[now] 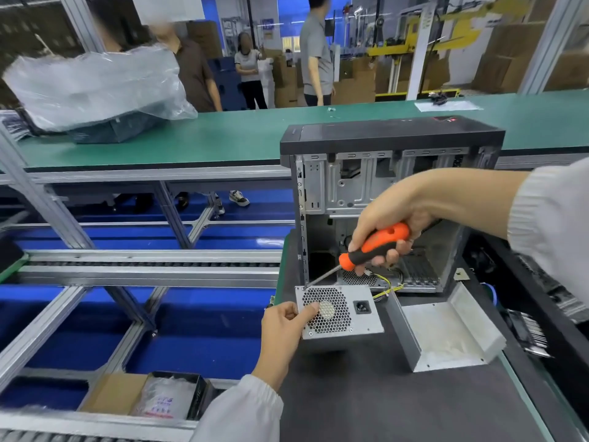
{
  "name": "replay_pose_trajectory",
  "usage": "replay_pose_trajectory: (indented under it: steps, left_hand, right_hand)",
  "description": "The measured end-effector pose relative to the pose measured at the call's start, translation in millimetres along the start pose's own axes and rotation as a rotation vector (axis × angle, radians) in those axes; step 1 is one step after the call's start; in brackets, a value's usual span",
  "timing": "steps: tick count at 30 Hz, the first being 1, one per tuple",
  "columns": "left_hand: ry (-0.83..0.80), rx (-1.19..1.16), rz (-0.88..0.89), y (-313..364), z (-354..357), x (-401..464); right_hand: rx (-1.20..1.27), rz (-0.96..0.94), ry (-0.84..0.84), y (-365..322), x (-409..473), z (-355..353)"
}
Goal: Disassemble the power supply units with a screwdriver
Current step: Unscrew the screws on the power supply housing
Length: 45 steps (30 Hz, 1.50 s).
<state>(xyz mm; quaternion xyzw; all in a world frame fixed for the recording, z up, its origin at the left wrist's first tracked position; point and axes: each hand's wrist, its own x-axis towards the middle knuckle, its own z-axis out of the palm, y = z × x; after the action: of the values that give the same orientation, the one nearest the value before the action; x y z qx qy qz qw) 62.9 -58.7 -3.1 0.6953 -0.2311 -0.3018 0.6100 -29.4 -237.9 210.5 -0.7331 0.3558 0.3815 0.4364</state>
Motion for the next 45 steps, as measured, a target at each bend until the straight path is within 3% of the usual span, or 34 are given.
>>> replay_pose_trajectory:
  steps: [4,9,11,12,14,16,18,20,21,23,25,27,29,32,34,36,41,45]
  left_hand:
    - [0.011,-0.007,0.025,2,3,0]
    - [0.008,0.016,0.048,8,5,1]
    - [0.015,0.014,0.039,9,5,3]
    - [0.019,0.020,0.037,9,5,3]
    - [0.023,0.054,0.050,8,5,3]
    - [0.027,0.090,0.072,7,7,3]
    - [0.045,0.139,0.111,7,10,1]
    - [0.064,0.200,0.166,5,14,1]
    - [0.067,0.221,0.185,4,16,2]
    - [0.062,0.229,0.200,0,18,4]
    - [0.054,0.227,0.197,-3,19,6]
    - [0.039,0.221,0.204,-2,19,6]
    - [0.032,0.223,0.208,1,19,7]
    - [0.033,0.182,0.189,3,18,10]
    - [0.023,0.128,0.160,3,17,11]
    - [0.012,0.087,0.146,1,18,12]
    - [-0.019,0.060,0.135,2,24,9]
    - [-0.032,-0.067,0.058,0,21,5]
  right_hand:
    - [-0.357,-0.229,0.297,20,3,8]
    - [-1.529,-0.485,0.843,21,-8,18]
    - [-1.778,-0.597,0.925,17,-7,23]
    - [-1.765,-0.644,0.928,15,-6,25]
    - [-1.423,-0.653,0.884,10,-5,25]
    - [-0.884,-0.476,0.709,4,-5,14]
    - [-0.398,-0.160,0.463,0,-7,0]
    - [-0.173,0.036,0.245,0,-8,-10]
    - [-0.188,0.043,0.204,2,-9,-13]
    - [-0.427,-0.055,0.241,5,-13,-15]
    - [-0.836,-0.206,0.390,6,-17,-6]
    - [-1.348,-0.332,0.659,11,-20,6]
    - [-1.852,-0.578,0.958,17,-19,16]
    - [-2.074,-0.833,1.094,13,-23,22]
    - [-1.909,-0.712,1.017,4,-20,20]
    - [-1.473,-0.498,0.910,-7,-21,14]
    - [-0.668,-0.274,0.829,-32,-17,-5]
    - [-0.518,-0.346,0.932,-40,-7,-5]
